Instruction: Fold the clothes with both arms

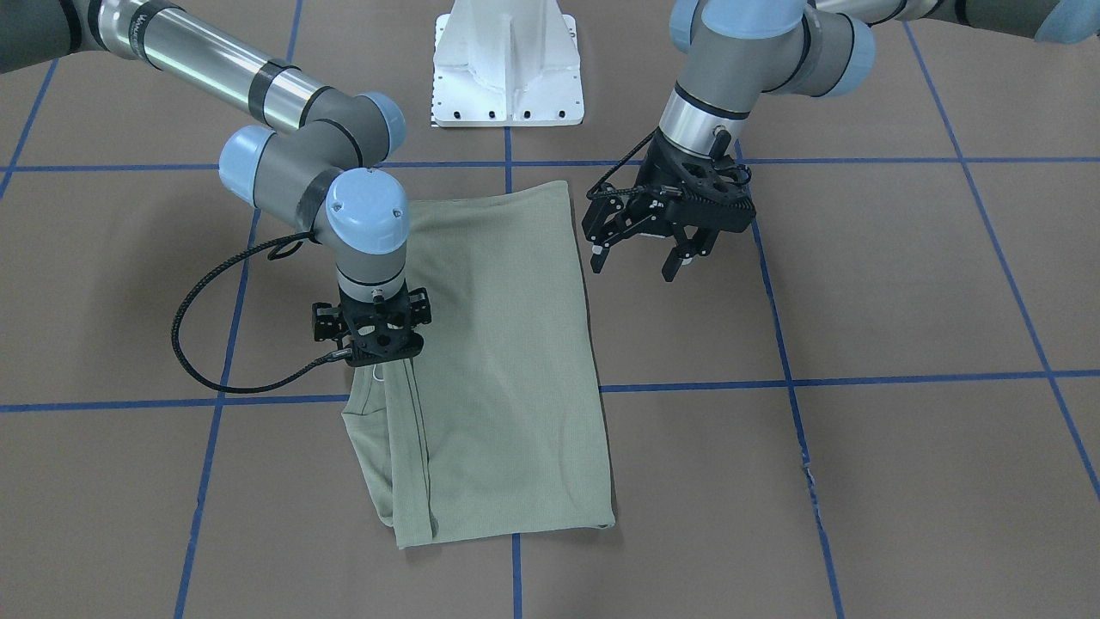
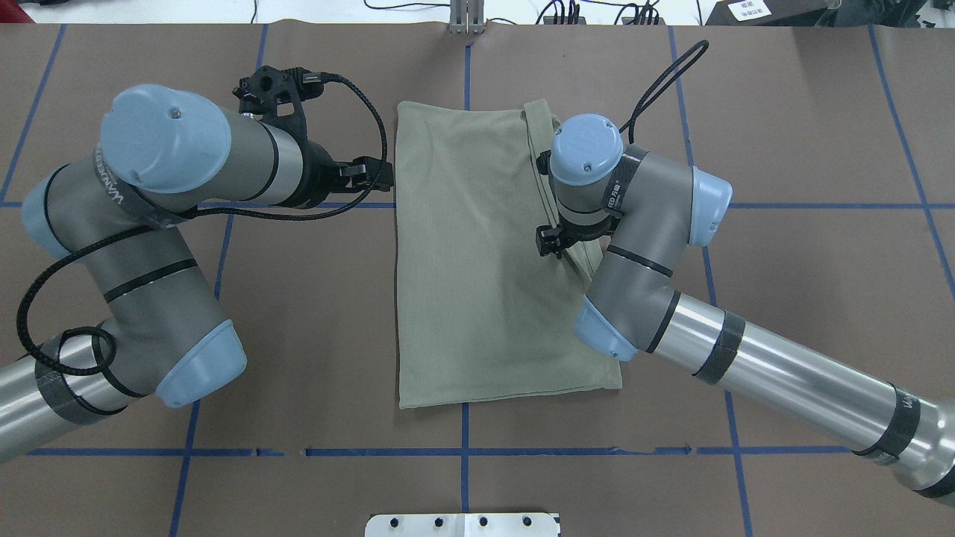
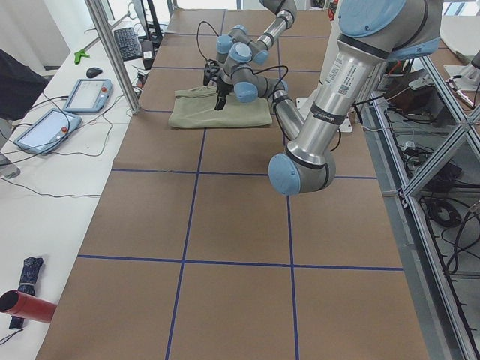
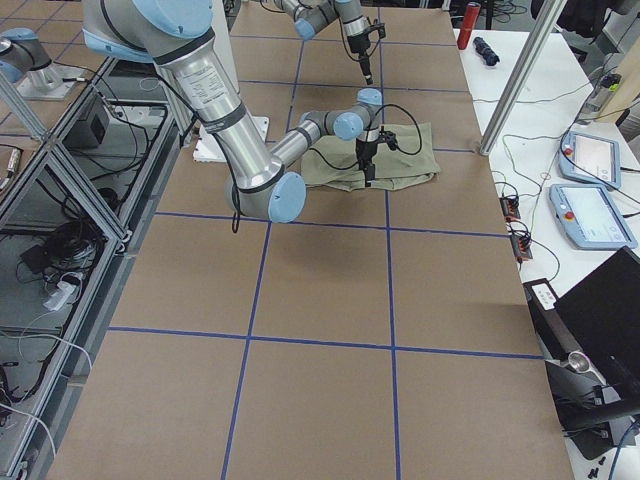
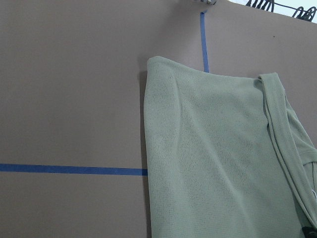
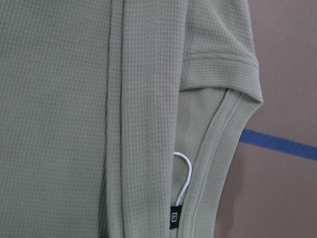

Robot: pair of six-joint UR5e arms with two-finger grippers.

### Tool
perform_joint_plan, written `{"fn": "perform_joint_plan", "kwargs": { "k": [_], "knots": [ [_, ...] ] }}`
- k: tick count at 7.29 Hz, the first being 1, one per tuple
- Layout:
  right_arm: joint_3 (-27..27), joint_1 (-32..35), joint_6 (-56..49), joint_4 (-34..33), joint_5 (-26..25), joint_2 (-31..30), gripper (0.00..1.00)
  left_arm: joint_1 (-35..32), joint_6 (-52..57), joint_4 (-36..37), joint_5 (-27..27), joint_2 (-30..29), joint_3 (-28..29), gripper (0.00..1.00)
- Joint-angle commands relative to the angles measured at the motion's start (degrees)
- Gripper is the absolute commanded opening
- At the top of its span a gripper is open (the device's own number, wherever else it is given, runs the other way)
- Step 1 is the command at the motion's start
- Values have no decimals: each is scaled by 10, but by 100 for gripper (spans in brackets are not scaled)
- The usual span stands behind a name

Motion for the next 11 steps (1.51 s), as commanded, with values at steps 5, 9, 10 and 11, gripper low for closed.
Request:
{"fn": "perform_joint_plan", "kwargs": {
  "k": [5,9,10,11],
  "knots": [
    [-4,47,-57,4,40,-38,100,6,-9,0,0,-3,1,99],
    [-12,72,-52,3,56,8,100,4,-8,0,-3,-4,1,99],
    [-45,71,-55,3,56,45,100,4,-7,0,-3,-3,1,99],
    [-85,69,-54,23,55,75,100,4,-7,0,-3,-3,1,99]
  ]
}}
